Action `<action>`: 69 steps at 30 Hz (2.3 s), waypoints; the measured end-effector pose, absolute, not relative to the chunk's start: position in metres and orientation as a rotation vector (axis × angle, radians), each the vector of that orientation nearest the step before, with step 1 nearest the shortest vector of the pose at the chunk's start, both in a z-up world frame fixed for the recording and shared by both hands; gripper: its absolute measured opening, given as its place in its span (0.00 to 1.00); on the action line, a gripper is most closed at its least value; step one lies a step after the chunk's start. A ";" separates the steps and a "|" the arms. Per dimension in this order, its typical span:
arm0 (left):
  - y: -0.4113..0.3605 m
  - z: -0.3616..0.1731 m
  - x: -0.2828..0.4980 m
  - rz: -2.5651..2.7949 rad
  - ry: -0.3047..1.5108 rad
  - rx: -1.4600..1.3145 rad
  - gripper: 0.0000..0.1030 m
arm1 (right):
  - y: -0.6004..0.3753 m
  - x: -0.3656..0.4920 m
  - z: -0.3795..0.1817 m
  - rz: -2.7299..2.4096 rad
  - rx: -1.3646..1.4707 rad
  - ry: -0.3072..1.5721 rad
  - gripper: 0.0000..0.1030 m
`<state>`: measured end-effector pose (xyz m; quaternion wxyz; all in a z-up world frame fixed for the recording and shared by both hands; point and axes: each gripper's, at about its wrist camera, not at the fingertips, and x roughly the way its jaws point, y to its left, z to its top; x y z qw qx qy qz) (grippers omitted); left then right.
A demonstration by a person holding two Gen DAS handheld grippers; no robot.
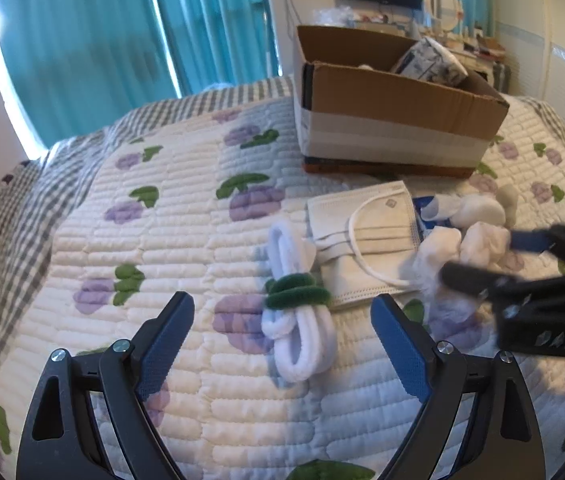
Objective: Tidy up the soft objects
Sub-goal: 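Release the sock and tissue pack into the box with both grippers, then grasp the cable bundle with the left gripper while the right grasps cream fabric, drop both in box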
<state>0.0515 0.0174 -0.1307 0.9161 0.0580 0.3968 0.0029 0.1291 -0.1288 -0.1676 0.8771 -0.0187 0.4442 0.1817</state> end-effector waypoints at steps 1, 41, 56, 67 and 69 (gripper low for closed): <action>0.019 -0.134 0.054 -0.011 0.830 0.106 0.87 | -0.126 0.129 -0.174 0.403 -0.040 0.940 0.64; -0.008 -0.055 -0.028 -0.091 0.731 0.020 0.11 | -0.172 0.020 -0.086 0.404 -0.079 0.750 0.20; -0.046 0.042 0.026 -0.176 0.573 0.068 0.11 | -0.184 0.045 0.007 0.411 -0.110 0.553 0.20; -0.067 0.033 0.145 -0.123 0.605 0.118 0.11 | -0.180 0.156 0.055 0.400 -0.154 0.483 0.20; -0.066 0.026 0.164 -0.125 0.621 0.102 0.11 | -0.175 0.180 0.054 0.391 -0.155 0.484 0.20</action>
